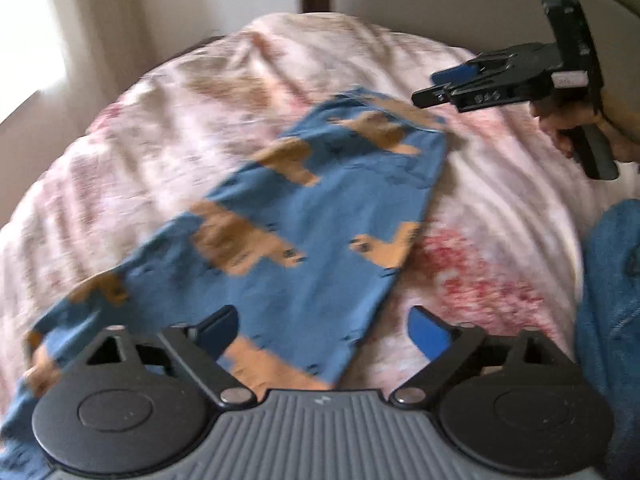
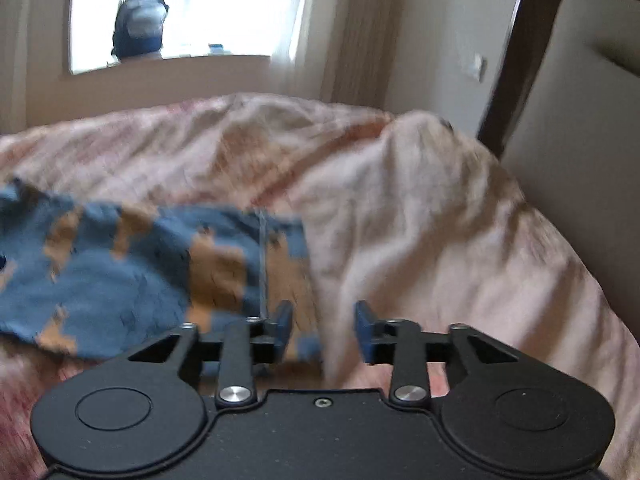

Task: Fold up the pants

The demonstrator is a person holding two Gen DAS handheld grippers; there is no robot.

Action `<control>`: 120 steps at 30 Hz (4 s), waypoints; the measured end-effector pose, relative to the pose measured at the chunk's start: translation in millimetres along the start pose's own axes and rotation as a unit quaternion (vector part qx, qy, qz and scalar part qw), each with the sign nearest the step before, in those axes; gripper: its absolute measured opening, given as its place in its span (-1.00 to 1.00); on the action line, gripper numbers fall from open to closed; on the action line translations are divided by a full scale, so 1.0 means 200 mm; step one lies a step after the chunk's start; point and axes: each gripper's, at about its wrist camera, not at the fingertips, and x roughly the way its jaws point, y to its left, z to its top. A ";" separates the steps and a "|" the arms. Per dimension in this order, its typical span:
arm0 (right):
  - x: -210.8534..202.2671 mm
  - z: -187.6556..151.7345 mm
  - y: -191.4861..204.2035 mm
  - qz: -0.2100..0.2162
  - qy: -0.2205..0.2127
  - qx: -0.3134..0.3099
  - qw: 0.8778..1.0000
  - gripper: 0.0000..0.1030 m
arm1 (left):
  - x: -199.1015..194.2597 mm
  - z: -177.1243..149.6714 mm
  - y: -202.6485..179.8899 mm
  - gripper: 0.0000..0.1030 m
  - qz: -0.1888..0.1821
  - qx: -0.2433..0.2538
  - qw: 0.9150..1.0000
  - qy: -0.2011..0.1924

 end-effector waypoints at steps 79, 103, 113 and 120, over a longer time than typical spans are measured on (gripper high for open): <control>0.27 0.11 0.86 0.162 -0.061 -0.074 0.982 0.98 | -0.21 -0.23 0.94 0.79 0.176 -0.236 0.956 -0.002; 0.20 0.09 1.26 0.194 -0.091 -0.172 0.962 0.99 | -0.65 -1.39 1.03 0.99 0.202 -0.401 0.886 -0.114; 0.52 0.63 2.01 0.386 -0.001 -0.215 0.897 0.99 | -0.59 -1.48 1.16 0.99 0.124 -0.433 0.879 -0.155; 0.66 0.51 2.13 0.305 -0.030 -0.333 0.892 0.99 | -0.56 -1.48 1.23 0.99 0.090 -0.445 0.874 -0.171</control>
